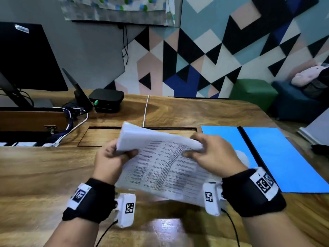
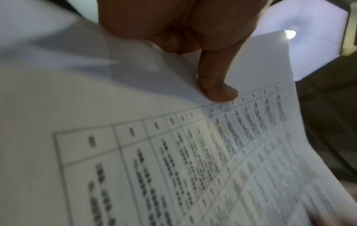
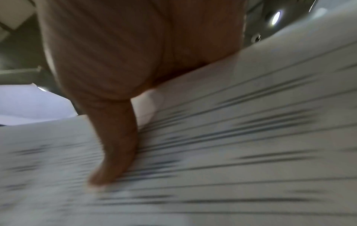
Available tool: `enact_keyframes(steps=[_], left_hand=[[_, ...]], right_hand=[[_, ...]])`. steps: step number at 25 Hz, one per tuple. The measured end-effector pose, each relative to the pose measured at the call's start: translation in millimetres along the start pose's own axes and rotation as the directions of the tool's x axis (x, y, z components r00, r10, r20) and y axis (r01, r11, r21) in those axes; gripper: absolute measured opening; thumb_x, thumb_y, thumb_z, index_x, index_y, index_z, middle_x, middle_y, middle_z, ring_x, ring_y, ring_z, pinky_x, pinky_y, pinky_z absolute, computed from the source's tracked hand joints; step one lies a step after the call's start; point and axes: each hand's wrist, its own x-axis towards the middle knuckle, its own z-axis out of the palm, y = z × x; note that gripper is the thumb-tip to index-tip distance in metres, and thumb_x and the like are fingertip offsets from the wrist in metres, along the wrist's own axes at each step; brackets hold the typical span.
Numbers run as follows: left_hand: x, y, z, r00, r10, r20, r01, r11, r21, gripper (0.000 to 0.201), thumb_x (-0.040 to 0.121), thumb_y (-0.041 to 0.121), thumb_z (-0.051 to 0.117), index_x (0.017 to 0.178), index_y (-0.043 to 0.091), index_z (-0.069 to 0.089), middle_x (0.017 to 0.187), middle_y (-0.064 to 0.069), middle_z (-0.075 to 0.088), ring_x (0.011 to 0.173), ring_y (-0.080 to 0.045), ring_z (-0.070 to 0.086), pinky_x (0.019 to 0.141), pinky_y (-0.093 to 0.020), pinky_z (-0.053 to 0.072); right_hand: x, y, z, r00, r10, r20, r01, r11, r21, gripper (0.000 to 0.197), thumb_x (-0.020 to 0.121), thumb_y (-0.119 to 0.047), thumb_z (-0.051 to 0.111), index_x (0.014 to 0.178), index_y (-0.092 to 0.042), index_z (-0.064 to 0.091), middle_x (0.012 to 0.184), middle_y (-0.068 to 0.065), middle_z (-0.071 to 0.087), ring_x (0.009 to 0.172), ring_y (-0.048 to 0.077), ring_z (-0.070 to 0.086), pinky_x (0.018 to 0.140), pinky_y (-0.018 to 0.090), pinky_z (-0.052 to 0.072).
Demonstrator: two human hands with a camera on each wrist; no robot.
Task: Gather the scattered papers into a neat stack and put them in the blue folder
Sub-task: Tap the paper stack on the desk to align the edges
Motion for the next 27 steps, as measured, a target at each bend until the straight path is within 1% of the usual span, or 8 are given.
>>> enact_keyframes(steps=[3,4,6,8,15,21,24,27], left_hand=[[-2,-16,-31,0.995,-0.079,-0.058,0.072,0.992,-0.104,0.051,0.072,-0.025,0.057,0.068,0.021,0.078,0.064,0.008,0.074,0.059,-0.001,0.067,0.061,-0.017,0.056],[-3,-21,-39,0.993,-0.099,-0.068,0.091,0.989,-0.118,0.050,0.073,-0.024,0.056,0.069,0.021,0.078,0.066,0.007,0.075,0.060,-0.002,0.068,0.063,-0.018,0.057],[-3,-32,-46,0.990,-0.123,-0.073,0.112,0.983,-0.142,0.048,0.076,-0.022,0.055,0.071,0.020,0.078,0.070,0.007,0.076,0.063,-0.004,0.069,0.067,-0.020,0.058],[-3,-39,-47,0.987,-0.136,-0.086,0.120,0.978,-0.169,0.045,0.078,-0.021,0.055,0.072,0.018,0.078,0.071,0.007,0.076,0.064,-0.004,0.070,0.068,-0.020,0.058],[-6,-64,-61,0.965,-0.177,-0.195,0.153,0.980,-0.130,0.034,0.058,-0.014,0.075,0.081,0.011,0.069,0.071,0.007,0.076,0.065,-0.004,0.070,0.063,-0.022,0.059],[-4,-82,-58,0.937,-0.300,-0.182,0.290,0.954,-0.077,0.037,0.057,-0.007,0.081,0.089,0.005,0.066,0.074,0.000,0.074,0.060,-0.003,0.069,0.059,-0.019,0.057],[4,-73,-61,0.942,-0.271,-0.198,0.253,0.961,-0.113,0.024,0.071,-0.013,0.069,0.087,0.005,0.066,0.067,0.003,0.075,0.060,-0.004,0.070,0.061,-0.022,0.059],[-2,-83,-63,0.948,-0.266,-0.177,0.259,0.964,-0.066,0.037,0.068,-0.012,0.073,0.103,-0.004,0.063,0.086,-0.004,0.075,0.069,-0.003,0.070,0.064,-0.020,0.057]], right_hand=[[1,45,3,0.979,0.179,0.094,-0.196,0.955,0.224,0.038,0.054,-0.046,0.085,0.065,-0.018,0.062,0.059,-0.003,0.059,0.063,0.014,0.055,0.058,0.031,0.039],[0,54,13,0.974,0.206,0.089,-0.224,0.849,0.478,0.034,0.054,-0.032,0.089,0.066,-0.012,0.064,0.061,-0.003,0.060,0.061,0.011,0.056,0.060,0.029,0.041],[-2,62,39,0.953,0.285,0.102,-0.224,0.439,0.870,0.037,0.049,-0.017,0.090,0.077,-0.008,0.067,0.074,0.002,0.068,0.071,0.012,0.063,0.070,0.031,0.049],[-7,61,72,0.932,0.322,0.165,-0.241,0.212,0.947,0.047,0.049,-0.017,0.089,0.091,-0.010,0.068,0.087,0.003,0.075,0.084,0.019,0.069,0.078,0.033,0.053],[-18,44,112,0.927,0.375,0.000,-0.106,0.261,0.959,0.031,0.068,0.006,0.076,0.095,-0.008,0.069,0.075,-0.014,0.075,0.071,0.001,0.068,0.066,0.016,0.054],[-26,47,130,0.904,0.419,0.086,-0.224,0.293,0.930,0.025,0.067,-0.007,0.081,0.088,-0.014,0.069,0.072,-0.016,0.074,0.068,-0.002,0.067,0.080,0.031,0.049],[-19,47,123,0.894,0.445,0.048,-0.194,0.289,0.937,0.083,0.041,-0.055,0.087,0.106,-0.009,0.066,0.091,-0.006,0.075,0.082,0.007,0.069,0.084,0.033,0.054],[-26,40,121,0.906,0.423,0.019,-0.187,0.359,0.914,0.078,0.054,-0.047,0.086,0.120,-0.023,0.052,0.114,-0.001,0.065,0.101,0.008,0.065,0.098,0.039,0.050]])
